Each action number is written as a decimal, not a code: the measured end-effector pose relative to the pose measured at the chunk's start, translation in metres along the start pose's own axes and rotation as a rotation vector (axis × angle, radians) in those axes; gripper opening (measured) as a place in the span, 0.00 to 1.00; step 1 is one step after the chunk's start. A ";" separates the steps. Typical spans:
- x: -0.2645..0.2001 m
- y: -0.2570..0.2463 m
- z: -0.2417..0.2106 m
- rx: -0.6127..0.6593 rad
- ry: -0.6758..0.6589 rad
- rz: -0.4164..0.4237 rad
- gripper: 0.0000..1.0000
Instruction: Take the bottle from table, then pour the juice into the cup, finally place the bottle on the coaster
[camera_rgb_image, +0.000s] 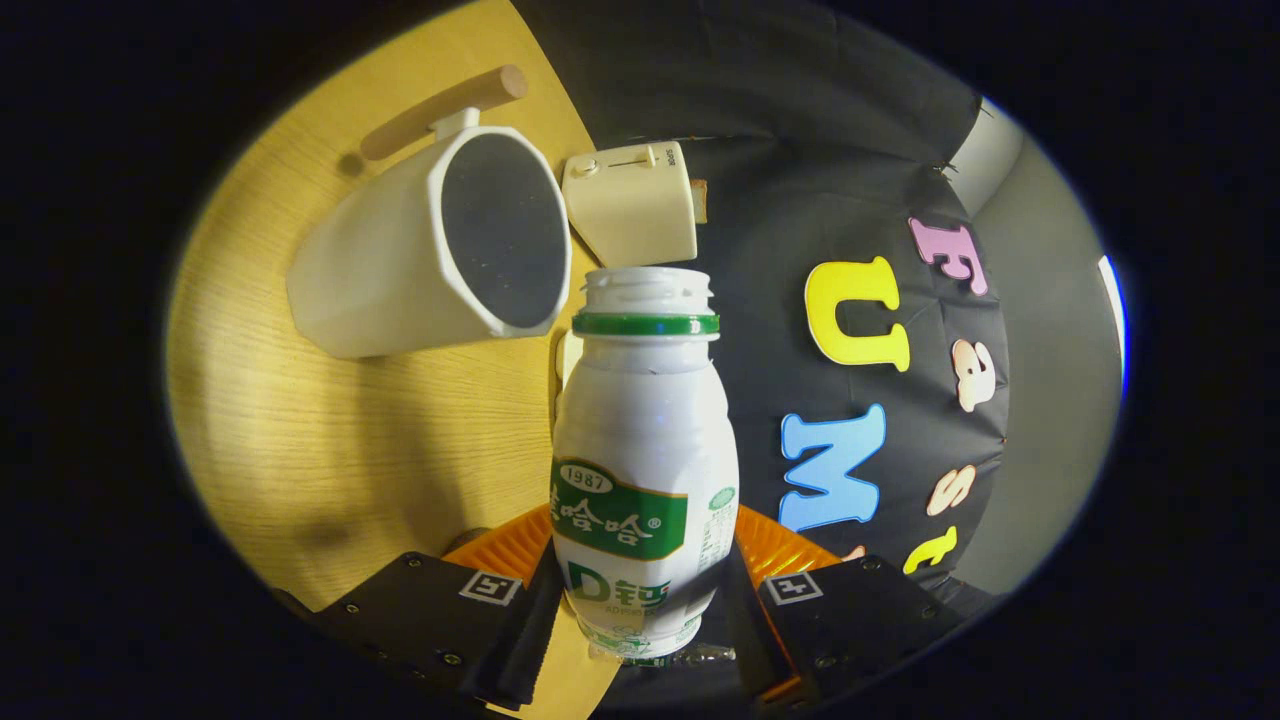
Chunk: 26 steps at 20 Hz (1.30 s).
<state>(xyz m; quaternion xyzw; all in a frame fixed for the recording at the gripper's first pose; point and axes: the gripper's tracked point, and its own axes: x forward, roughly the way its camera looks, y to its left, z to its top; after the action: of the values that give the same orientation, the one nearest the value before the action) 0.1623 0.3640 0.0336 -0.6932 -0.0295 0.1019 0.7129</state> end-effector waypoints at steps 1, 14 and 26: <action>-0.001 -0.002 0.000 -0.005 0.000 -0.003 0.73; -0.003 -0.013 0.001 -0.118 0.013 -0.018 0.73; -0.008 -0.025 0.012 -0.212 0.000 -0.046 0.73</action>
<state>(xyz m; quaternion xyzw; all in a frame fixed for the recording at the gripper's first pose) 0.1548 0.3735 0.0595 -0.7637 -0.0562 0.0817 0.6379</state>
